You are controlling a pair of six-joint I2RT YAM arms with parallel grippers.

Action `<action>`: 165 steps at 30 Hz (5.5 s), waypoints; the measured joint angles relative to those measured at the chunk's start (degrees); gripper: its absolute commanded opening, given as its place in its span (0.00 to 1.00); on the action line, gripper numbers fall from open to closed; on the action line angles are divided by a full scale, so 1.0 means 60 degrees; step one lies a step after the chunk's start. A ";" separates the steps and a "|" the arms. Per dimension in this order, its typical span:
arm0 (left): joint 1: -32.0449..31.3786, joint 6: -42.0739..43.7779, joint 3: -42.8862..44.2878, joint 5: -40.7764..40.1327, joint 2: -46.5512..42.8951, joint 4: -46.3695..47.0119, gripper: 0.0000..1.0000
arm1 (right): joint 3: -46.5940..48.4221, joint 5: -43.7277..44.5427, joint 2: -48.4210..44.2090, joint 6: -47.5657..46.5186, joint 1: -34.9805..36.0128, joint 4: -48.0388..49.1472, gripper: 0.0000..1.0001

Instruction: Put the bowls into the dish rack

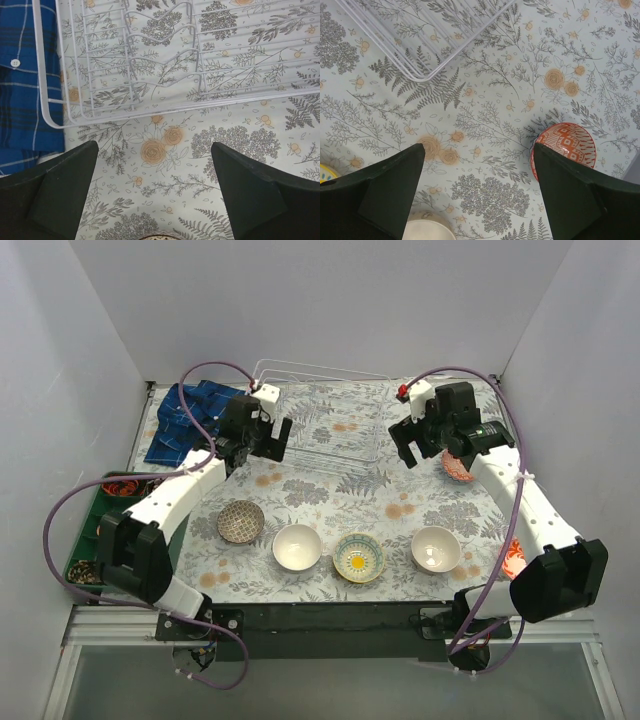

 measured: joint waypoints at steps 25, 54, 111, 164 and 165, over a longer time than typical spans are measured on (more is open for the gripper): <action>0.0087 -0.0372 0.9617 0.1796 0.7657 -0.3501 0.77 | 0.0335 0.0372 0.1049 0.0412 -0.0608 0.0867 0.95; -0.2175 -0.0940 1.0910 0.3293 0.7628 -0.3366 0.79 | 0.1974 0.0718 0.1887 0.1698 -0.2095 0.0896 0.88; -0.4896 0.0335 0.6608 0.0291 0.5843 -0.3053 0.00 | -0.1206 0.0386 -0.1089 0.1865 -0.2586 0.0918 0.84; -0.3085 0.8608 0.2313 0.4732 0.3337 -0.0543 0.00 | -0.1883 0.0605 -0.1344 0.1311 -0.2681 0.1126 0.84; -0.3085 0.8564 0.2313 0.4725 0.3340 -0.0539 0.00 | -0.1931 0.0601 -0.1344 0.1311 -0.2692 0.1144 0.84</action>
